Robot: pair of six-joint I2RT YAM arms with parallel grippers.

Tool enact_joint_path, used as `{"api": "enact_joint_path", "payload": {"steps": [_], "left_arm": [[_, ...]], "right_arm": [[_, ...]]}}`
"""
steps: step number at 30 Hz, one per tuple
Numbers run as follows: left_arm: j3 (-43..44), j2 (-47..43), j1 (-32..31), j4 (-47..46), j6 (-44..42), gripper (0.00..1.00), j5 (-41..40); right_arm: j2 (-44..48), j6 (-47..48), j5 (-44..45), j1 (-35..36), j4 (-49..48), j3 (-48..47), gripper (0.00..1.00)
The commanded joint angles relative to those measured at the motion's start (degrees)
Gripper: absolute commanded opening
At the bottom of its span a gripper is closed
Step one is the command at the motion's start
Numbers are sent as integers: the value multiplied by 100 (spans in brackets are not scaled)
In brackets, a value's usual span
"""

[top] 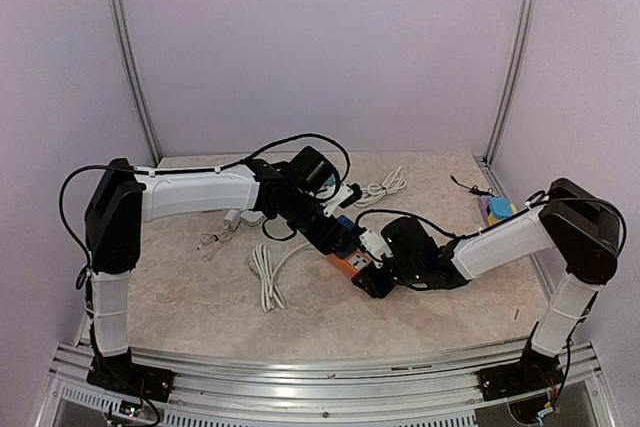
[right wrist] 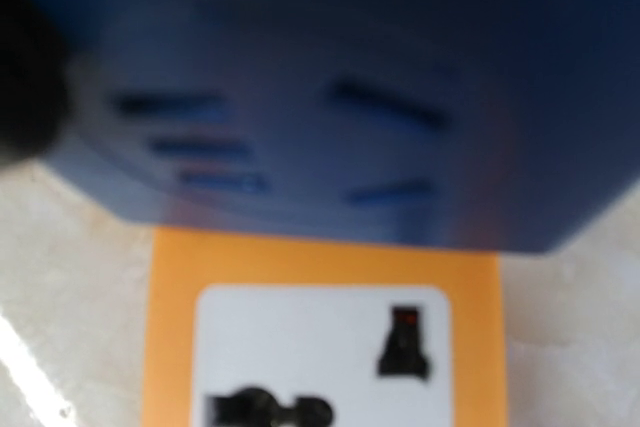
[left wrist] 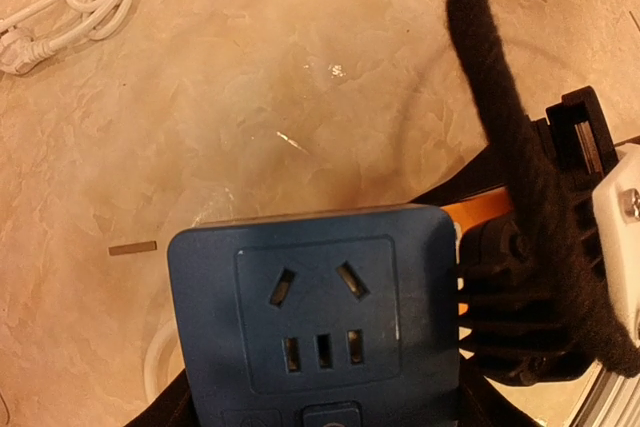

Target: Pull the plug off the socket

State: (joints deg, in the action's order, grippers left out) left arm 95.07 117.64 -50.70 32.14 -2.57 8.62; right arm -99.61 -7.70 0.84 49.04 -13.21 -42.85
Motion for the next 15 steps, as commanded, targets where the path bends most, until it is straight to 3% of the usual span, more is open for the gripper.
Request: {"api": "enact_joint_path", "payload": {"steps": [1, 7, 12, 13, 15], "left_arm": [[486, -378, -31, 70, -33, 10, 661], [1127, 3, -167, 810, -213, 10, 114], [1127, 62, -186, 847, -236, 10, 46], [1103, 54, -186, 832, -237, 10, 64], [1030, 40, -185, 792, -244, 10, 95]], "right_arm": [[-276, 252, -44, -43, 72, 31, 3], [-426, 248, 21, -35, 234, -89, 0], [-482, 247, -27, -39, 306, -136, 0], [-462, 237, -36, -43, 284, -129, 5], [-383, 214, -63, -40, 228, -98, 29]]}}
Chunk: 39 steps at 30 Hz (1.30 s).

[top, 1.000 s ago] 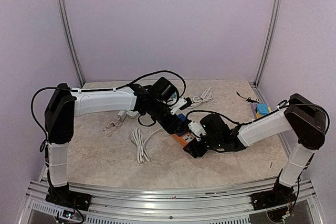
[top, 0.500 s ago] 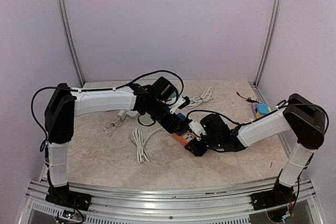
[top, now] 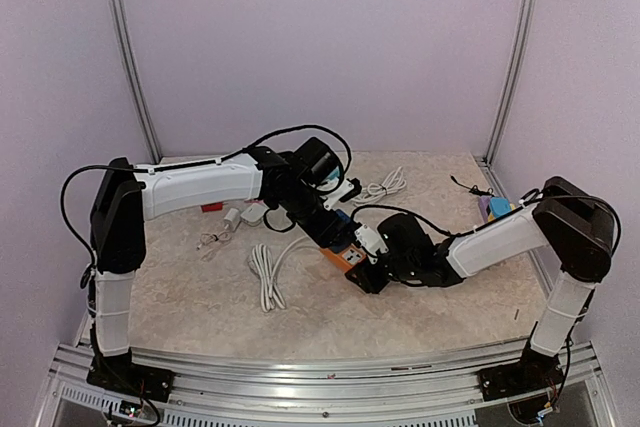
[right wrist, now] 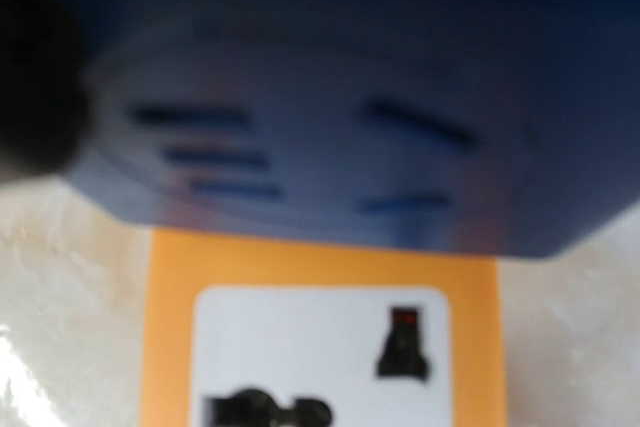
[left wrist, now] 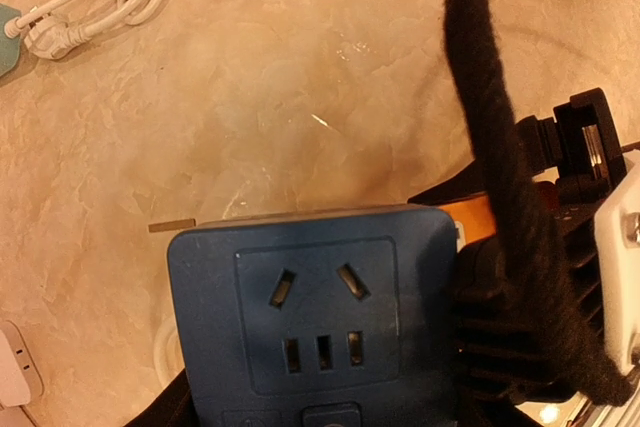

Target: Pull the plug off the socket

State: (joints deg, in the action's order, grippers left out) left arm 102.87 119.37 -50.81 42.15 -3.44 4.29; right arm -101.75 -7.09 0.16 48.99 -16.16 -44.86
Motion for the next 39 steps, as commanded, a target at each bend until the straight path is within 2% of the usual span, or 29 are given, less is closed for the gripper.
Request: {"api": "enact_joint_path", "payload": {"steps": [1, 3, 9, 12, 17, 18, 20, 24, 29, 39], "left_arm": [[198, -144, -166, -227, -157, 10, 541], [59, -149, -158, -318, -142, 10, 584], [-332, -242, -81, -548, -61, 10, 777], [-417, -269, -35, -593, -39, 10, 853], [-427, -268, -17, -612, -42, 9, 918], [-421, -258, -9, -605, -42, 9, 922], [-409, -242, -5, -597, -43, 10, 931], [-415, -215, -8, -603, -34, 10, 946], [-425, -204, 14, -603, -13, 10, 957], [-776, -762, 310, -897, 265, 10, 1143]], "right_arm": [[-115, 134, 11, -39, 502, 108, 37], [52, 129, 2, -39, 449, 141, 46], [583, 200, -106, -35, 8, 468, 58], [750, 255, -60, -39, -220, 650, 69], [821, 334, -83, -35, -391, 789, 74], [810, 337, -97, -38, -414, 808, 87], [787, 360, -125, -38, -472, 840, 93], [685, 406, -78, -33, -501, 856, 94], [596, 459, -157, -38, -481, 847, 85], [1085, 351, -232, -39, -453, 1068, 88]]}}
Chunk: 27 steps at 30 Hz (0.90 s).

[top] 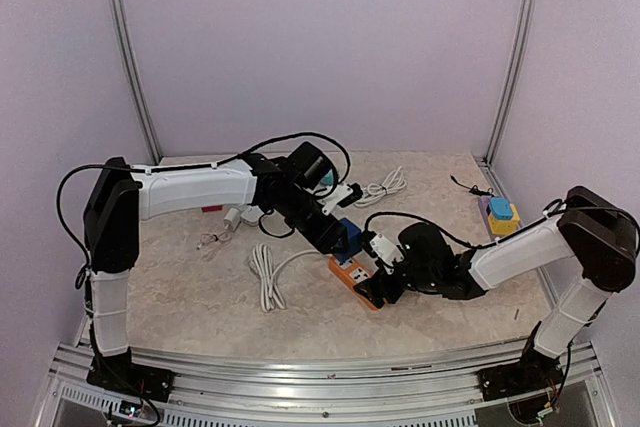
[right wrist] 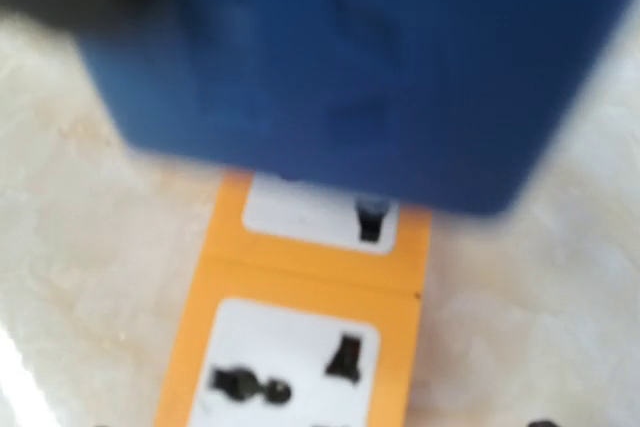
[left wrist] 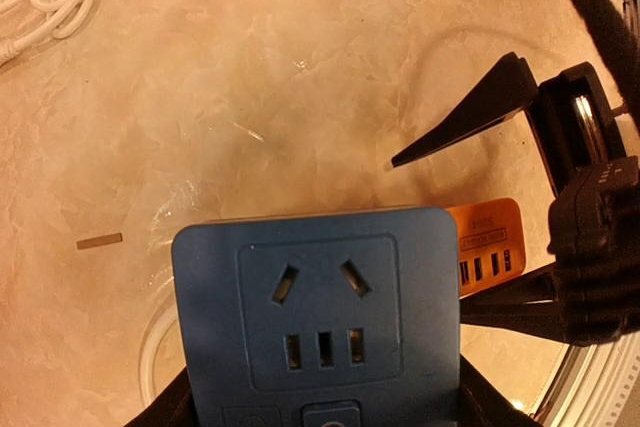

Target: Pull the plug off the socket

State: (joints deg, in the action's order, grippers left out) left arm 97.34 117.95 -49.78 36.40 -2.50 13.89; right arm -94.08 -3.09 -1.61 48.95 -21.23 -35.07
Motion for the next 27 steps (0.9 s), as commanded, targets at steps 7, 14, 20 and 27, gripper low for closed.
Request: {"api": "enact_joint_path", "payload": {"steps": [7, 14, 20, 27], "left_arm": [[-1412, -1639, 741, -985, 774, 13, 363], [-3376, -3112, 1866, -2222, 1747, 13, 813], [-4675, -4047, 3396, -3152, 2614, 15, 1185], [-5129, -4218, 4754, -3585, 3033, 19, 1433]], "right_arm": [[710, -82, -30, -34, 285, 28, 89], [884, -121, -32, -33, 439, 12, 89], [897, -183, -14, -34, 535, -6, 88], [894, -243, 11, -34, 575, -25, 89]]}}
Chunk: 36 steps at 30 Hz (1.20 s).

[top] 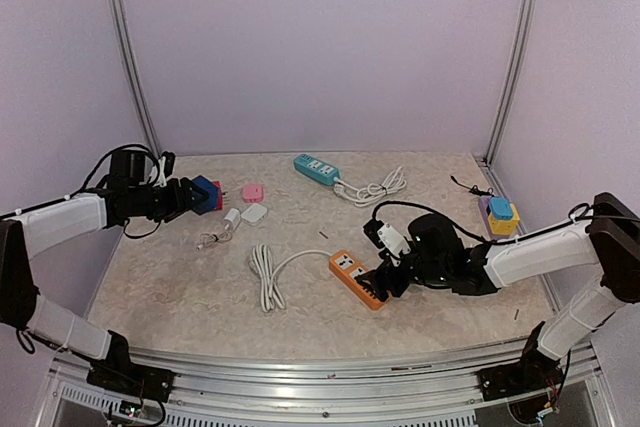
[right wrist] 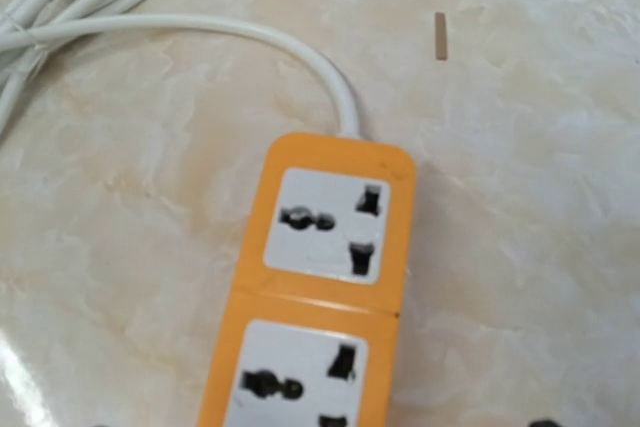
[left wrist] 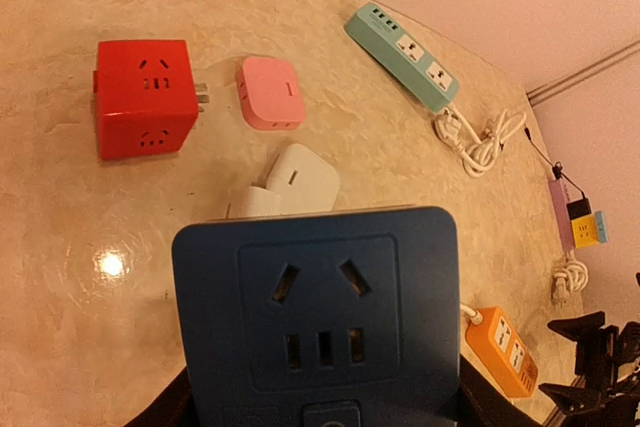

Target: Pull the plug off the socket

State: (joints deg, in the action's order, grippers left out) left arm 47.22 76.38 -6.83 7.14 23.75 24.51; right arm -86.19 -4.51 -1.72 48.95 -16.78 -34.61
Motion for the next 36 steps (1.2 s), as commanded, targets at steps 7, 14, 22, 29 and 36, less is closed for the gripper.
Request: {"api": "enact_joint_path", "payload": {"steps": [7, 14, 22, 29, 36], "left_arm": [[-151, 566, 1295, -1281, 689, 22, 693], [-194, 1458, 1758, -2121, 1144, 22, 1184], [-182, 2271, 1942, -2881, 1492, 27, 1597], [-70, 2845, 1983, -2983, 1706, 41, 1767], [-24, 2901, 1984, -2576, 1665, 67, 1542]], "right_arm": [[85, -122, 116, -31, 267, -124, 88], [149, -134, 136, -34, 368, -88, 88], [155, -115, 136, -33, 463, -106, 89], [157, -103, 136, -34, 523, -142, 89], [131, -90, 194, -30, 538, -176, 89]]}}
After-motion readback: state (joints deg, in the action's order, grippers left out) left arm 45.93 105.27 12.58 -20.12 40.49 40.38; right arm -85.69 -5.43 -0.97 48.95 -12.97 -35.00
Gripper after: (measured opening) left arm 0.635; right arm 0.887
